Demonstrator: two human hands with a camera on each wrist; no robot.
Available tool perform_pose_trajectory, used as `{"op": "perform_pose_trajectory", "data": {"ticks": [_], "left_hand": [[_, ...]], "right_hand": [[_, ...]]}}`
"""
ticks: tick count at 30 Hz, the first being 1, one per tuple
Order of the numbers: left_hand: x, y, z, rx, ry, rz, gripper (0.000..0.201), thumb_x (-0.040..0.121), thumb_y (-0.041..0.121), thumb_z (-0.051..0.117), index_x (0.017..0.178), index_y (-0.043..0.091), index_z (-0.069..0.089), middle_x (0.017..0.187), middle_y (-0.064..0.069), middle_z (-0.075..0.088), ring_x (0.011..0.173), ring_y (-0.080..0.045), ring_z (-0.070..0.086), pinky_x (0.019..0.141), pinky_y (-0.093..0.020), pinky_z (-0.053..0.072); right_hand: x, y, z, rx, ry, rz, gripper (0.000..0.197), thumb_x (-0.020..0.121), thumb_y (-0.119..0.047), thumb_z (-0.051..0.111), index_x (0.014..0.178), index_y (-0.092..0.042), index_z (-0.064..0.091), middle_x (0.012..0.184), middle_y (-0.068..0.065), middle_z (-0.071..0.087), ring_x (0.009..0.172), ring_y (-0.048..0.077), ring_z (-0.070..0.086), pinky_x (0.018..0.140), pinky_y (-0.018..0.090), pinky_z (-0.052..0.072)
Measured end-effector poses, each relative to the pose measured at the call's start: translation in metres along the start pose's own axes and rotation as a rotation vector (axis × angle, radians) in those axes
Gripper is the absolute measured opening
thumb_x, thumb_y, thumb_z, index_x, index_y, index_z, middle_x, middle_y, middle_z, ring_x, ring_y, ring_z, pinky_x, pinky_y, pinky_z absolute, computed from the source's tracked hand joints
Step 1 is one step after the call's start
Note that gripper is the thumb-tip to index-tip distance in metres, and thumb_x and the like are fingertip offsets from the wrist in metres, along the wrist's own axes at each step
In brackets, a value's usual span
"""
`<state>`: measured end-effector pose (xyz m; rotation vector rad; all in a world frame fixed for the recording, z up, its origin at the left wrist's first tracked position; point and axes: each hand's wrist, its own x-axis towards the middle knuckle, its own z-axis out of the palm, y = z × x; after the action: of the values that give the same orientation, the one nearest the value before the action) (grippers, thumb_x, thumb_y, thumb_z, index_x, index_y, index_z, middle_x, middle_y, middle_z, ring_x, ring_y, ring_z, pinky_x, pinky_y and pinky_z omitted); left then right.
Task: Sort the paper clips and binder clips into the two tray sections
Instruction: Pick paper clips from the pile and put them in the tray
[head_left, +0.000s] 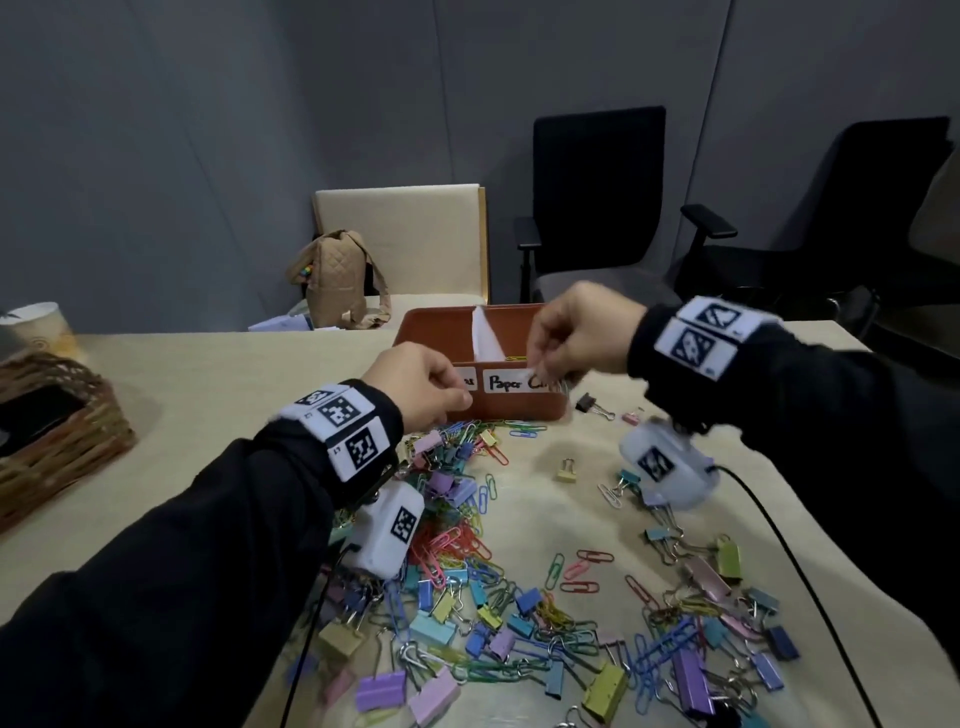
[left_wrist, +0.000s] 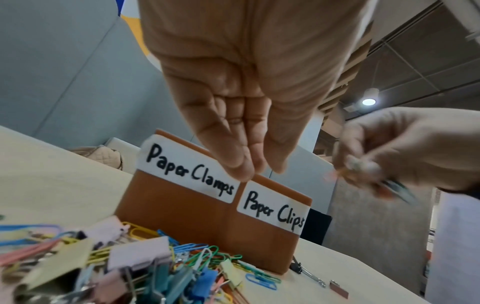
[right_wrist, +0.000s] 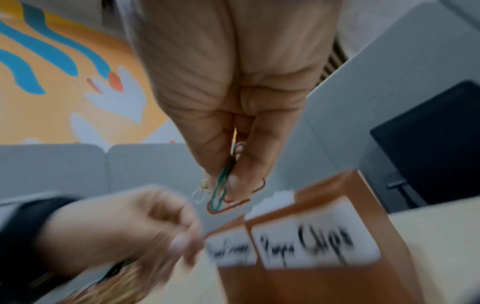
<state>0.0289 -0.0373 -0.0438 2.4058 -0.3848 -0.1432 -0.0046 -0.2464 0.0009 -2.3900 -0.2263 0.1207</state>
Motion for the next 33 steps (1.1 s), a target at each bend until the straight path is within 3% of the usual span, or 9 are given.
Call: {"op": "perform_pose_trajectory", "data": {"ticks": [3, 7, 11, 14, 16, 20, 26, 29, 33], "left_hand": [[-0.006, -0.008, -0.004, -0.002, -0.007, -0.022, 0.009, 0.083, 0.019, 0.073, 0.076, 0.015, 0.07, 0.059, -0.002, 0.066, 0.049, -0.009, 0.058, 0.054, -0.025, 0.051], [-0.013, -0.014, -0.009, -0.006, -0.012, -0.035, 0.006, 0.082, 0.017, 0.073, 0.077, 0.015, 0.071, 0.065, -0.007, 0.07, 0.054, -0.012, 0.061, 0.061, -0.031, 0.057], [-0.019, -0.016, -0.009, 0.024, -0.025, -0.028, 0.005, 0.083, 0.019, 0.073, 0.079, 0.016, 0.072, 0.062, -0.002, 0.068, 0.045, -0.003, 0.057, 0.054, -0.025, 0.051], [-0.021, -0.013, -0.004, 0.04, -0.071, -0.025, 0.004, 0.083, 0.018, 0.073, 0.08, 0.015, 0.072, 0.065, -0.003, 0.07, 0.05, -0.008, 0.062, 0.053, -0.023, 0.051], [-0.022, -0.01, 0.001, 0.05, -0.104, -0.007, 0.003, 0.082, 0.017, 0.074, 0.079, 0.016, 0.073, 0.073, -0.007, 0.072, 0.06, -0.015, 0.065, 0.059, -0.026, 0.055], [-0.03, 0.002, 0.019, 0.159, -0.21, 0.07, 0.011, 0.076, 0.025, 0.08, 0.083, 0.019, 0.074, 0.073, 0.009, 0.067, 0.062, -0.004, 0.06, 0.061, -0.022, 0.051], [-0.045, 0.016, 0.053, 0.384, -0.401, 0.17, 0.023, 0.073, 0.035, 0.081, 0.091, 0.023, 0.073, 0.081, 0.009, 0.064, 0.08, -0.011, 0.062, 0.067, -0.021, 0.046], [-0.052, 0.017, 0.057, 0.433, -0.459, 0.195, 0.019, 0.075, 0.029, 0.079, 0.092, 0.021, 0.074, 0.082, 0.007, 0.067, 0.078, -0.009, 0.062, 0.065, -0.019, 0.046], [-0.067, 0.019, 0.061, 0.443, -0.56, 0.219, 0.02, 0.073, 0.03, 0.081, 0.088, 0.018, 0.076, 0.086, 0.005, 0.074, 0.074, -0.009, 0.064, 0.066, -0.021, 0.051]], "right_hand": [[0.032, -0.008, -0.013, -0.013, 0.128, 0.028, 0.009, 0.077, 0.001, 0.075, 0.078, -0.005, 0.069, 0.077, 0.01, 0.07, 0.07, 0.02, 0.07, 0.056, 0.024, 0.058], [0.065, -0.002, -0.016, -0.076, 0.219, 0.088, 0.015, 0.075, 0.004, 0.076, 0.072, -0.008, 0.069, 0.073, 0.009, 0.069, 0.066, 0.019, 0.069, 0.049, 0.02, 0.054], [0.076, 0.011, -0.011, -0.168, 0.284, 0.109, 0.001, 0.082, -0.012, 0.074, 0.082, -0.012, 0.074, 0.081, 0.006, 0.072, 0.078, 0.018, 0.07, 0.065, 0.026, 0.058], [0.069, 0.017, -0.005, -0.265, 0.313, 0.091, 0.014, 0.091, -0.028, 0.063, 0.096, -0.018, 0.072, 0.092, -0.002, 0.068, 0.086, 0.015, 0.064, 0.07, 0.026, 0.05], [0.053, 0.014, 0.0, -0.276, 0.267, 0.043, 0.011, 0.091, -0.027, 0.063, 0.098, -0.022, 0.071, 0.091, -0.006, 0.065, 0.087, 0.012, 0.062, 0.07, 0.024, 0.048], [0.002, 0.012, 0.017, -0.395, -0.038, -0.005, 0.006, 0.081, -0.025, 0.075, 0.084, -0.025, 0.07, 0.083, -0.01, 0.066, 0.073, 0.006, 0.061, 0.066, 0.026, 0.054], [-0.07, 0.024, 0.06, -0.666, -0.591, -0.12, 0.055, 0.073, -0.034, 0.08, 0.124, -0.034, 0.059, 0.114, -0.008, 0.058, 0.093, 0.011, 0.056, 0.079, 0.025, 0.045], [-0.087, 0.029, 0.07, -0.65, -0.64, -0.178, 0.067, 0.068, -0.037, 0.083, 0.129, -0.037, 0.055, 0.12, -0.002, 0.054, 0.103, 0.018, 0.054, 0.088, 0.029, 0.046], [-0.096, 0.03, 0.081, -0.64, -0.546, -0.26, 0.049, 0.076, -0.029, 0.075, 0.123, -0.03, 0.061, 0.116, 0.001, 0.055, 0.101, 0.023, 0.058, 0.086, 0.033, 0.048]]}}
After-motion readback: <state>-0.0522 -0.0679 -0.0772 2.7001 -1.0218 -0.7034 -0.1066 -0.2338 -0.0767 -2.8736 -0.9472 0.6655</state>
